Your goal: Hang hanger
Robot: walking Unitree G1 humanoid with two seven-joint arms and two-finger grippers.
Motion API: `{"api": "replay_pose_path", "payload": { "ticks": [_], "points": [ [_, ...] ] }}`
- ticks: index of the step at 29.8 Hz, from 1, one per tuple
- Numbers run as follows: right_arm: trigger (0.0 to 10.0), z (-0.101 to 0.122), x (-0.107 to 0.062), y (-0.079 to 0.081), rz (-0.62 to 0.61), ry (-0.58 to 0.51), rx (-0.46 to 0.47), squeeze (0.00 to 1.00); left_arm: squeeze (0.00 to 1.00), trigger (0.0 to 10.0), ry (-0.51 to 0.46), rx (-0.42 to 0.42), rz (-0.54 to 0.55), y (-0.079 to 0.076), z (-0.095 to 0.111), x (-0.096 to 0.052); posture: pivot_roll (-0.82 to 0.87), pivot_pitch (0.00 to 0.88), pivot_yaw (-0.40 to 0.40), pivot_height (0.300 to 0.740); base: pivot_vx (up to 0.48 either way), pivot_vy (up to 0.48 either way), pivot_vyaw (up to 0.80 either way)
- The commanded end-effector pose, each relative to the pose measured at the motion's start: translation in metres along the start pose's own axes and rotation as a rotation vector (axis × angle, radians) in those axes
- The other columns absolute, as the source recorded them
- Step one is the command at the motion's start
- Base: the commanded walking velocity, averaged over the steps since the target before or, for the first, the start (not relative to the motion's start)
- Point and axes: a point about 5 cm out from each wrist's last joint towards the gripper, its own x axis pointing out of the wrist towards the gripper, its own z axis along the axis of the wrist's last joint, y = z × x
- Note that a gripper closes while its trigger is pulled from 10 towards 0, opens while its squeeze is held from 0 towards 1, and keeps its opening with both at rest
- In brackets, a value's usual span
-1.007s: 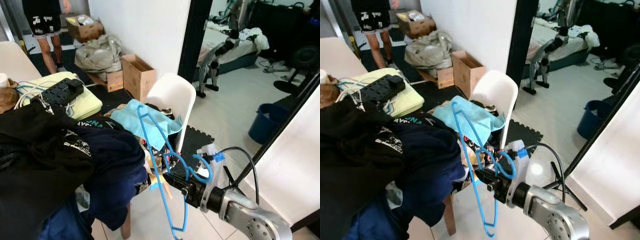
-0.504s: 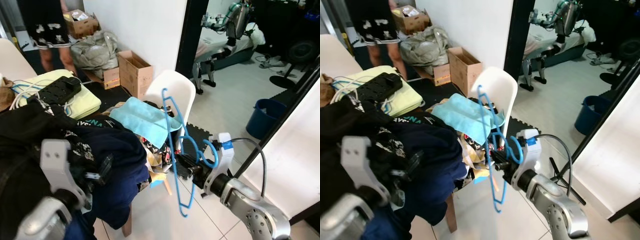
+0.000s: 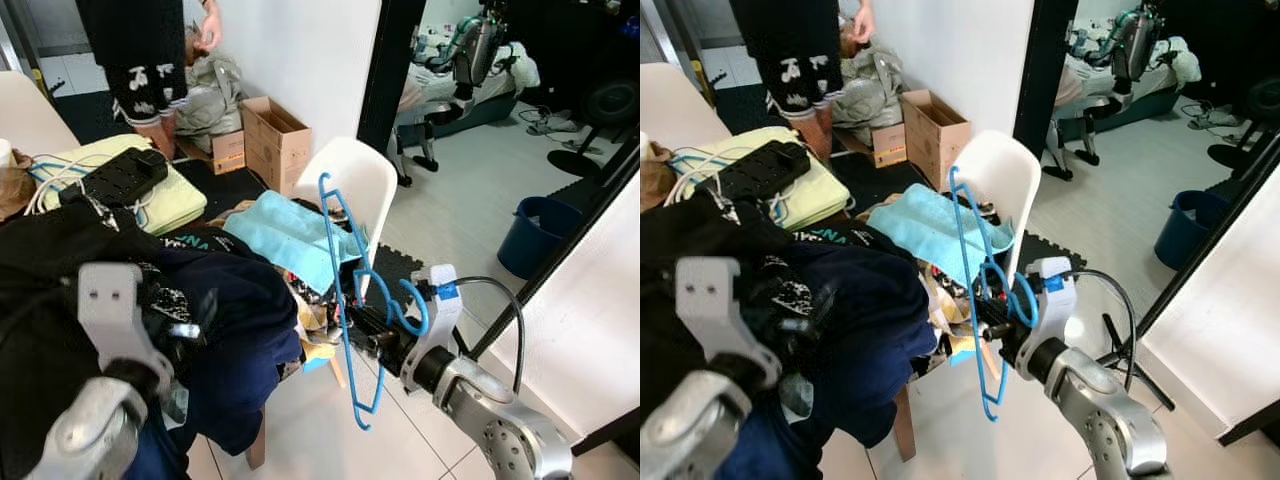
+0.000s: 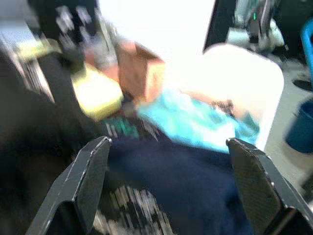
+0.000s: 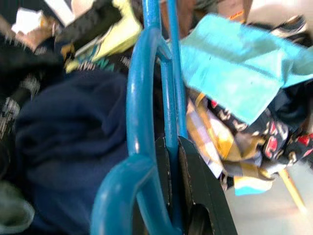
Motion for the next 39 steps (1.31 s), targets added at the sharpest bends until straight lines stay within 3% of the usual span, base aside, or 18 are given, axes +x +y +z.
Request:
{"api": "replay_pose_path", "payload": {
  "ticks": [1, 6, 8, 11, 19, 24, 26, 31, 33, 36, 38, 39],
  "points": [
    [10.0, 0.008, 0.003, -0.004, -0.025, -0.046, -0.003, 0.0, 0.0, 10.0, 0.006, 0.031, 0.024, 0.006, 0.001, 0.003, -0.02, 0.08, -0.035, 0.736, -0.326, 0.0, 0.0],
    [10.0, 0.034, 0.021, 0.004, 0.009, -0.124, -0.052, 0.0, 0.0, 10.0, -0.025, 0.042, 0.013, 0.006, 0.005, 0.013, -0.03, 0.065, -0.033, 0.736, -0.33, 0.0, 0.0],
    [10.0, 0.034, 0.021, 0.004, 0.009, -0.124, -0.052, 0.0, 0.0, 10.0, -0.025, 0.042, 0.013, 0.006, 0.005, 0.013, -0.03, 0.065, -0.033, 0.736, -0.33, 0.0, 0.0],
    [10.0, 0.058, 0.035, 0.021, 0.083, -0.194, -0.115, 0.0, 0.0, 10.0, -0.066, 0.044, 0.012, 0.002, 0.013, 0.02, -0.02, 0.054, -0.037, 0.736, -0.323, 0.0, 0.0],
    [10.0, 0.069, 0.041, 0.038, 0.17, -0.224, -0.158, 0.0, 0.0, 10.0, -0.124, 0.03, 0.025, 0.003, 0.026, 0.025, -0.01, 0.041, -0.041, 0.736, -0.238, 0.0, 0.6],
    [10.0, 0.067, 0.045, 0.047, 0.233, -0.217, -0.194, 0.0, 0.0, 10.0, -0.148, 0.047, 0.046, 0.008, 0.028, 0.029, 0.0, 0.0, -0.05, 0.736, 0.0, 0.0, 0.8],
    [10.0, 0.056, 0.05, 0.049, 0.28, -0.184, -0.248, 0.0, 0.0, 10.0, -0.096, 0.089, 0.047, 0.011, 0.013, 0.035, 0.01, 0.0, -0.055, 0.736, 0.0, 0.0, 0.8],
    [10.0, 0.053, 0.051, 0.048, 0.284, -0.174, -0.261, 0.0, 0.0, 10.0, -0.08, 0.102, 0.042, 0.011, 0.007, 0.036, 0.02, 0.0, -0.055, 0.736, 0.0, 0.0, 0.8],
    [10.0, 0.037, 0.059, 0.033, 0.239, -0.118, -0.308, 0.0, 0.0, 10.0, -0.013, 0.111, 0.044, 0.011, -0.017, 0.034, 0.04, 0.0, -0.068, 0.736, 0.0, 0.0, 0.8],
    [10.0, 0.037, 0.059, 0.033, 0.239, -0.118, -0.308, 0.0, 0.0, 10.0, -0.013, 0.111, 0.044, 0.011, -0.017, 0.034, 0.04, 0.0, -0.068, 0.736, 0.0, 0.0, 0.8],
    [10.0, 0.019, 0.065, 0.018, 0.181, -0.066, -0.336, 0.0, 0.0, 10.0, 0.048, 0.106, 0.054, 0.013, -0.04, 0.03, 0.06, 0.0, -0.075, 0.736, 0.0, 0.0, 0.4],
    [10.0, 0.019, 0.065, 0.018, 0.181, -0.066, -0.336, 0.0, 0.0, 10.0, 0.048, 0.106, 0.054, 0.013, -0.04, 0.03, 0.06, 0.0, -0.075, 0.736, 0.0, 0.0, 0.0]
  ]
}}
